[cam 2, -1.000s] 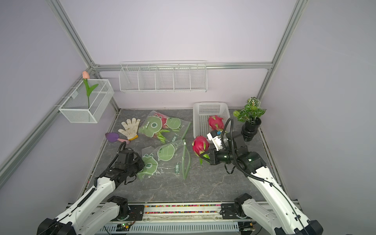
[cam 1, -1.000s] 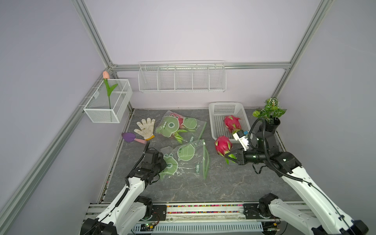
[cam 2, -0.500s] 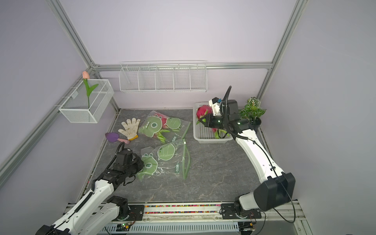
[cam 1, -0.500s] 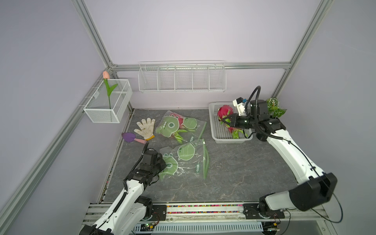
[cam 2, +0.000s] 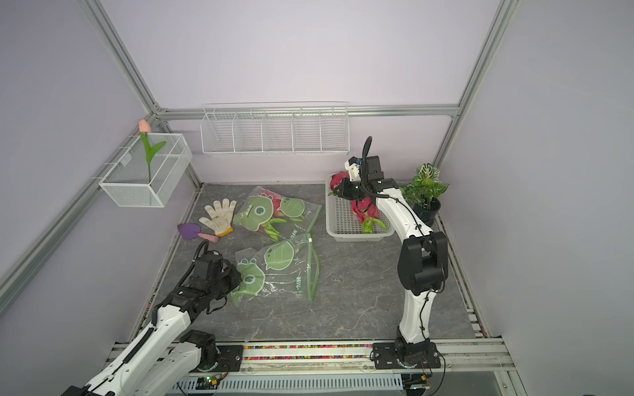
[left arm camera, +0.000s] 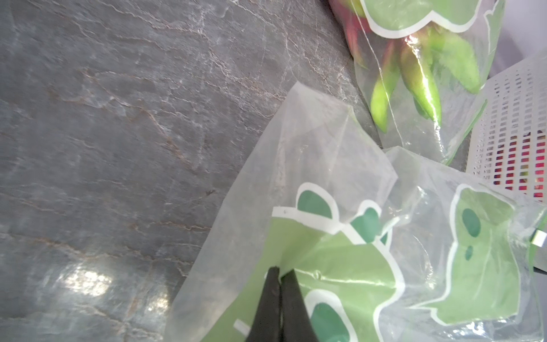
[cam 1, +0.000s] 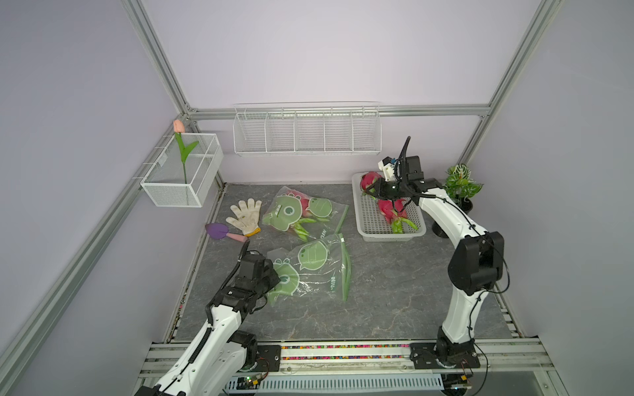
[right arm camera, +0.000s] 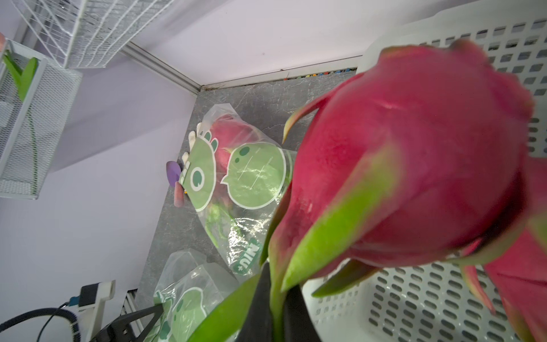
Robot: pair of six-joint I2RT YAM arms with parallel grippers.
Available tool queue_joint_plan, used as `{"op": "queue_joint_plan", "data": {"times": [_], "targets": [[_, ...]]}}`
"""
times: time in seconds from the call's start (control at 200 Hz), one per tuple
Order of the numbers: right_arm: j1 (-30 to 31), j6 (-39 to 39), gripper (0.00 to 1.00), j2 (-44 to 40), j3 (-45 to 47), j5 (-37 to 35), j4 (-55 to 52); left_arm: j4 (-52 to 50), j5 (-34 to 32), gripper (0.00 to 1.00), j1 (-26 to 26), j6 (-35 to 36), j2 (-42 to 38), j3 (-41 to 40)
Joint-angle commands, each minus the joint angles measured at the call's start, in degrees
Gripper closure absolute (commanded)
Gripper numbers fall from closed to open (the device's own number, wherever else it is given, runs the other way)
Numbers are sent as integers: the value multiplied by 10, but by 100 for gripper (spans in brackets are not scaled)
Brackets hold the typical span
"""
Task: Open the zip-top bag and take out the dragon fruit
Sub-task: Place the dragon fruit in the basket.
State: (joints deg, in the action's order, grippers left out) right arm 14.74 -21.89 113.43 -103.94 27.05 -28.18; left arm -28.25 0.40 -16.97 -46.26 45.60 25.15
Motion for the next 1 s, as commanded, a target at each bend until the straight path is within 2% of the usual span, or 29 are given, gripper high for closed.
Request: {"op": "queue_joint_plan", "data": {"times": [0.0,0.16,0.465,0.585,0.665,0.725,0.86,0.995], "targets": [[-1,31,93,36,-48,0,-22,-10,-15,100,3,8,-10,25],[-2,43,93,81,-82,-7,-39,-15,-18,100,3,9,-20,38],[-2,60,92,119,-82,-38,-42,-18,-22,100,3,38,-7,102],[-2,59,82,126,-82,-45,-49,-22,-30,100,3,58,11,134],[-2,58,66,122,-80,-43,-54,-22,-37,100,3,68,24,151],[-2,57,59,114,-76,-42,-57,-24,-42,100,3,74,34,164],[1,56,50,81,-63,-43,-73,-43,-82,100,3,88,48,189],[11,45,46,35,-40,-42,-87,-71,-127,100,5,93,49,216]]}}
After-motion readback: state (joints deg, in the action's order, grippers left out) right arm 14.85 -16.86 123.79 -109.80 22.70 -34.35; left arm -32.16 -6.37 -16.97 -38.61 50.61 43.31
